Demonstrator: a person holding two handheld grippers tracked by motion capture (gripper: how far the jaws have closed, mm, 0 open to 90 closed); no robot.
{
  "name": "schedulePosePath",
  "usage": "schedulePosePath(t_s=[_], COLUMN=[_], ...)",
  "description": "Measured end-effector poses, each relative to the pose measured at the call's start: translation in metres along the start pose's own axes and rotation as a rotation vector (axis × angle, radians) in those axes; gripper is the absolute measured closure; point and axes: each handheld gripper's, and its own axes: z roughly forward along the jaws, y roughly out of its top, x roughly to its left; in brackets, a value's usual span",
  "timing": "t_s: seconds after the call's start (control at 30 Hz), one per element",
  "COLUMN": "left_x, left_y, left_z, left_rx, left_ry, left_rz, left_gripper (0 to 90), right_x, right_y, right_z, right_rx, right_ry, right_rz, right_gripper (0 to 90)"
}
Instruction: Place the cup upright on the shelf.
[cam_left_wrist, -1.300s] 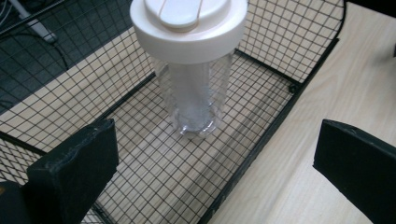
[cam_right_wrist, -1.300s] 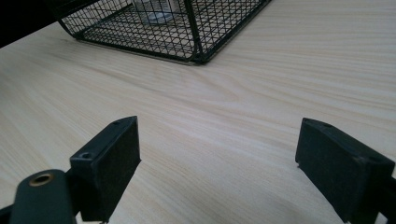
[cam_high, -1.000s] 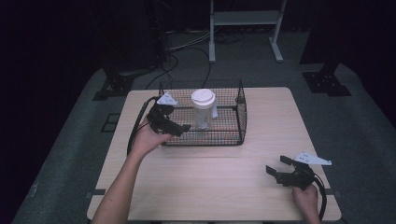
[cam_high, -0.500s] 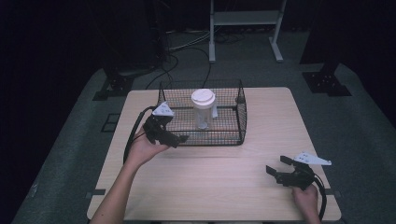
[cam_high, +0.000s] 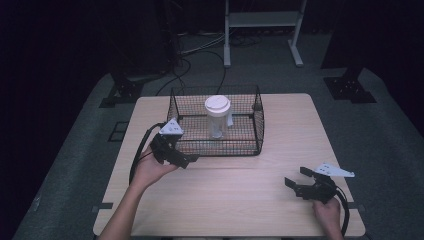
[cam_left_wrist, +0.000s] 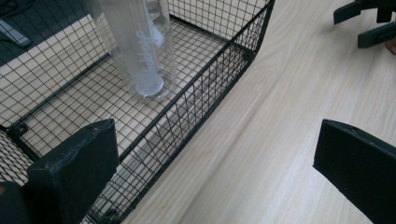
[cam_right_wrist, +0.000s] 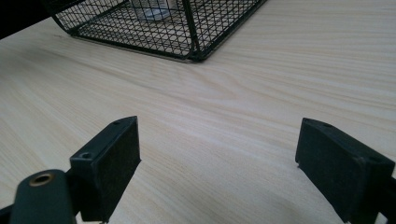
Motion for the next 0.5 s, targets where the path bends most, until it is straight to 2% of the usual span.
schedulePosePath(t_s=[0.27,0.43,0.5], left_x=[-0.005,-0.009,-0.010], left_y=[-0.017,-0.029,-0.033], left_z=[-0.004,-0.002,-0.002], left_rx=[-0.006,0.009,-0.001], left_ry=[0.014,0.019,0.017], left_rz=[-0.003,0.002,-0.009], left_gripper=[0.0,0.0,0.0], right_x=[0.000,0.001,0.001], right_y=[0.000,0.000,0.000], right_z=[0.000,0.000,0.000], right_rx=[-0.001,-0.001,0.000], right_ry=[0.002,0.003,0.004], right_rz=[-0.002,-0.010,-0.008], right_gripper=[12.9,12.9,12.9])
